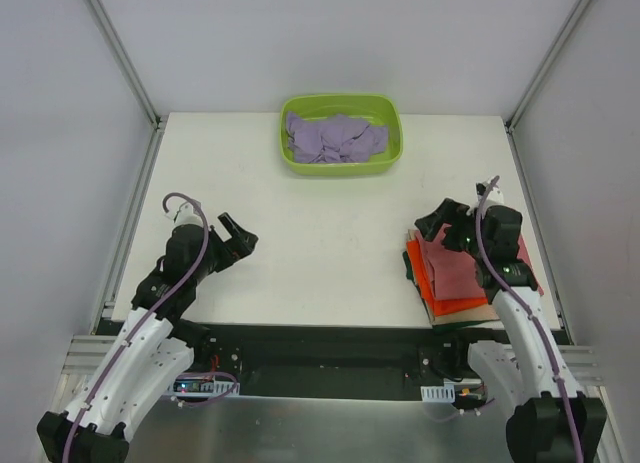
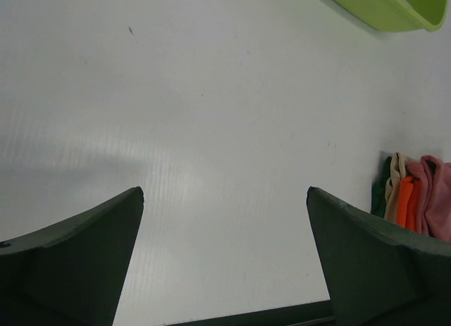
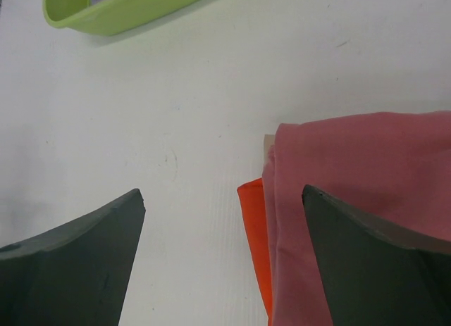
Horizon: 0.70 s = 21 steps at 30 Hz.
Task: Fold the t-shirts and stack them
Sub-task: Grab crumpled tshirt from bin with the right arm
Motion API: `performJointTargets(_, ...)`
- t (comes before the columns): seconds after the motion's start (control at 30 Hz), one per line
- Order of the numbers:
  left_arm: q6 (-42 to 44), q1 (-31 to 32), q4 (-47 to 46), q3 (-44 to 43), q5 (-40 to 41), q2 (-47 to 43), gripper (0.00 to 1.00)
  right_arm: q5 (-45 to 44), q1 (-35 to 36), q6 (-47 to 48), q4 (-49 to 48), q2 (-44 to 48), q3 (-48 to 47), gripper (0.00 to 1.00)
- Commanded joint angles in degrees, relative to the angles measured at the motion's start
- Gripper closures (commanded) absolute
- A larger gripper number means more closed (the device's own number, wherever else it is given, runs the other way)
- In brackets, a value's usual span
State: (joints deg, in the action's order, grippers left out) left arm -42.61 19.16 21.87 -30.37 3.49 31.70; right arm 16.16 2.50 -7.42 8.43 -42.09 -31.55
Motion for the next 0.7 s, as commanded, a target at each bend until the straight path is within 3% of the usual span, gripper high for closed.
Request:
performJointTargets(0.0,1.47,0.27,-8.06,1.72,-2.96,1.69,0.01,3.70,1.53,-2.51,-4.21,-7.90,-6.14,0.04)
performJointTargets(0.13,2.53,0.27,-9.30,2.16,-2.52,2.49,0.01,-0.25,8.20,-0.85,-3.95,-18.44,-15.00,0.04)
performJointTargets(0.33,0.42,0.27,-13.60,5.76,-1.11,2.57,0.01,-7.18,15.16,1.80,3.25,-39.88,-37.76,0.04)
performJointTargets(0.57,1.56,0.27,-14.57,5.94,-0.67,3.80,0.01,-15.80,20.78,4.60,18.71,-70.19,-77.19,0.04)
performJointTargets(0.67,1.92,0.27,-14.57,6.11,-0.50,3.80,0.01,-24.49,22.98,6.27,26.01,-82.68,-95.48,0.04)
